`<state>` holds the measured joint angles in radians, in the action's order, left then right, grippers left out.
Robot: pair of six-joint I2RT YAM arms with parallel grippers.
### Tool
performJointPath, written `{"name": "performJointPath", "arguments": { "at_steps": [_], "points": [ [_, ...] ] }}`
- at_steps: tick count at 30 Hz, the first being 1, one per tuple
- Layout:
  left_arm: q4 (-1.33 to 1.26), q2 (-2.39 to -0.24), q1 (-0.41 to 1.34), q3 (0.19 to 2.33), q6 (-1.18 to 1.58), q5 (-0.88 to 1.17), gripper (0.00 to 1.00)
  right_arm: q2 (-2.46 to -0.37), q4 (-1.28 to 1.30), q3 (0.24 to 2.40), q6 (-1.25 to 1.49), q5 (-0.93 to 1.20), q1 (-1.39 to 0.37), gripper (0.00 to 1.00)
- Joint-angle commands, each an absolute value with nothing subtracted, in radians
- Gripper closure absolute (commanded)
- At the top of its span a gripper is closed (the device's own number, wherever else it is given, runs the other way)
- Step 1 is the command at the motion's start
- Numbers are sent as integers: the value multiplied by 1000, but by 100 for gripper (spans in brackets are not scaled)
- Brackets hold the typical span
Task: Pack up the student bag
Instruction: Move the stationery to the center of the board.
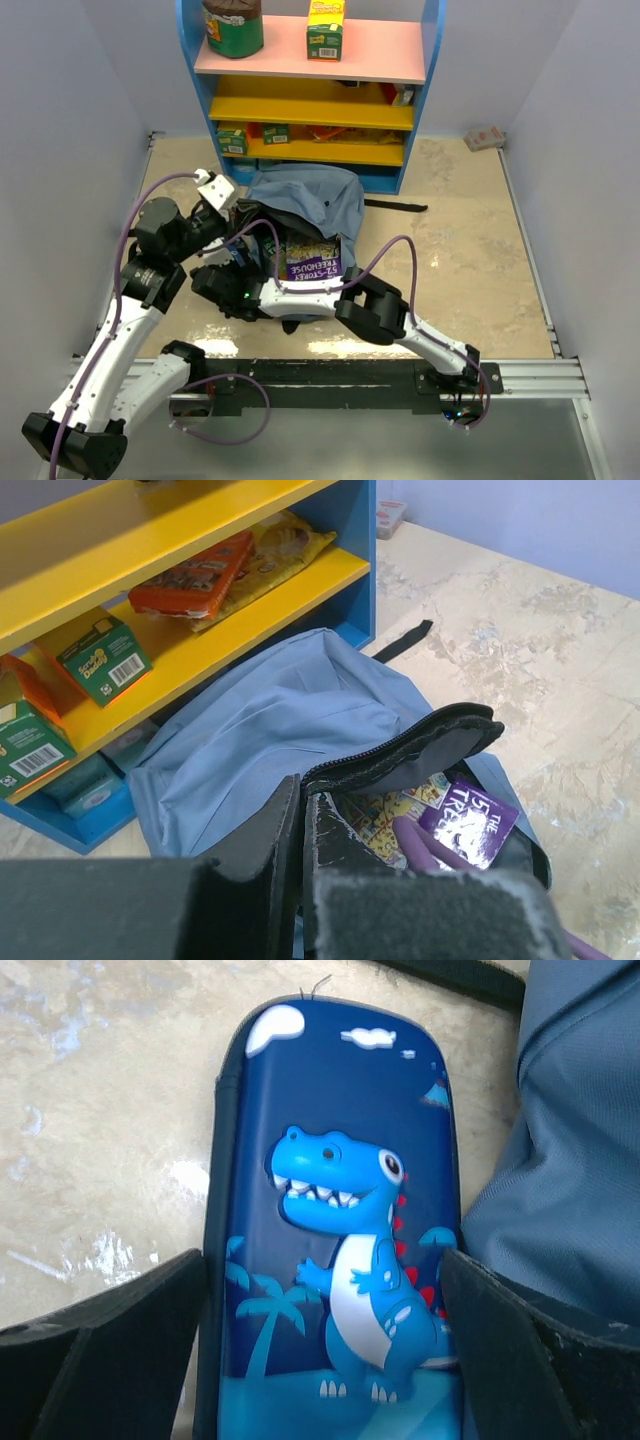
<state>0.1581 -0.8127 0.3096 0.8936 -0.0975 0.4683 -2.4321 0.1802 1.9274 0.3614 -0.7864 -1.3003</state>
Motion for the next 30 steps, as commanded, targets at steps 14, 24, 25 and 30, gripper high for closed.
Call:
{"name": "performJointPath", "arguments": {
  "at_steps": [14, 24, 25, 30],
  "points": [
    [15, -753, 308, 907, -58, 483, 98, -1992, 140, 1168, 434, -529, -1480, 20],
    [-11, -752, 308, 917, -46, 491, 98, -1815, 250, 1310, 442, -703, -1489, 1],
    [-9, -752, 308, 919, -48, 489, 98, -1804, 265, 1307, 452, -703, -1496, 1],
    [-31, -747, 308, 900, -45, 494, 98, -1721, 247, 1203, 512, -646, -1529, 1]
  ]
}}
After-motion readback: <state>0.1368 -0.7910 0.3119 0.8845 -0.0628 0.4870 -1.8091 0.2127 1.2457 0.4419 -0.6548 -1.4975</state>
